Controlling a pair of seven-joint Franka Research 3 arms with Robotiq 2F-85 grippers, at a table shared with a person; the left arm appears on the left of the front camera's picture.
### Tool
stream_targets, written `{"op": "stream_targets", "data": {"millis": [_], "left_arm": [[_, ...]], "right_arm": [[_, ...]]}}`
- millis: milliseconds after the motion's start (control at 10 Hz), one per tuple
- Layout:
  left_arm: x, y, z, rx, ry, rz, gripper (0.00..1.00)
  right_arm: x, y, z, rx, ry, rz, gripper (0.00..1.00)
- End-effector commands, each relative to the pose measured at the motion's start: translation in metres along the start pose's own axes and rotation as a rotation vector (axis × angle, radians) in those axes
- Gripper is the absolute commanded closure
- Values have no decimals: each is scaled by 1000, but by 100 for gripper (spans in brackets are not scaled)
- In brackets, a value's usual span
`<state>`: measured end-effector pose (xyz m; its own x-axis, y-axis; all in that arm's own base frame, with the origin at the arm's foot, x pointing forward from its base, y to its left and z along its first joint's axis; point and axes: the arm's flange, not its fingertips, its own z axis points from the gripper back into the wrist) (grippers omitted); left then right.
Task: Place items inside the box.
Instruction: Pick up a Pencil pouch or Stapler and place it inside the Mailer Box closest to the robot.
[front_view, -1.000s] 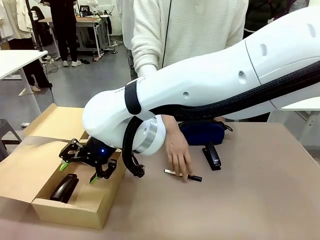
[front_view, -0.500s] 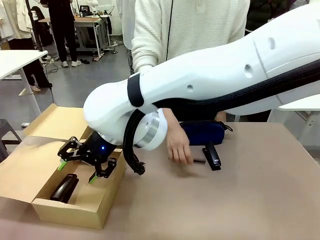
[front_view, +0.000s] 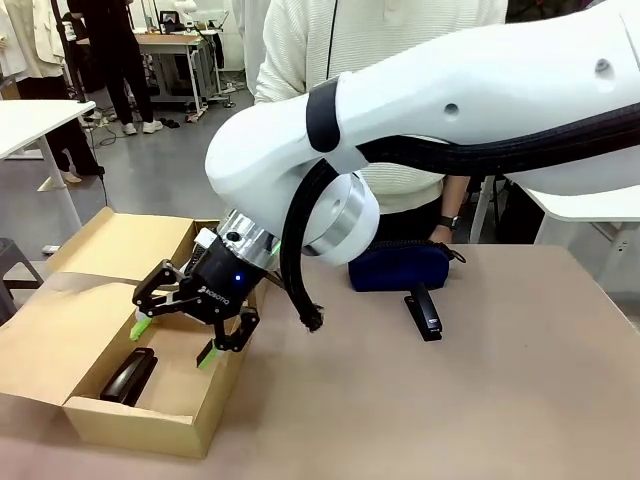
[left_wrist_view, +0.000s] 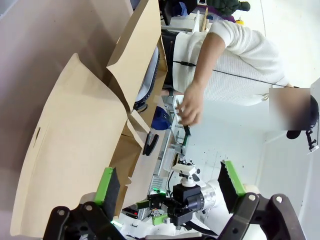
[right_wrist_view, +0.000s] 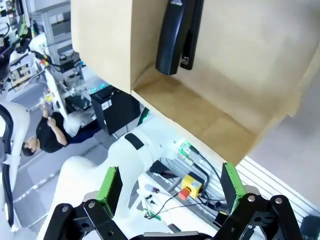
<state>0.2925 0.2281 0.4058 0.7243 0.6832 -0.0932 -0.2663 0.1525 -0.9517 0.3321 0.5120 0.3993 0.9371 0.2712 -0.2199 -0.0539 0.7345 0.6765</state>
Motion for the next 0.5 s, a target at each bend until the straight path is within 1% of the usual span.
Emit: {"op": "stream_targets", "data": {"millis": [0, 100, 200, 300, 400], "left_arm": [[-1, 1, 2, -3, 11, -20, 0], [-1, 1, 2, -3, 11, -20, 0], [-1, 1, 2, -3, 11, -20, 0], [-1, 1, 2, -3, 11, -20, 0], [-1, 1, 2, -3, 11, -20, 0]], "right_arm": [[-5, -8, -2, 16, 2, 12, 0], [-5, -9, -1, 15, 0, 11, 0], [-10, -13, 9, 20, 16, 22, 0], [-23, -27, 43, 27, 67, 54, 0], [-45, -51, 91, 22, 115, 81, 0]]}}
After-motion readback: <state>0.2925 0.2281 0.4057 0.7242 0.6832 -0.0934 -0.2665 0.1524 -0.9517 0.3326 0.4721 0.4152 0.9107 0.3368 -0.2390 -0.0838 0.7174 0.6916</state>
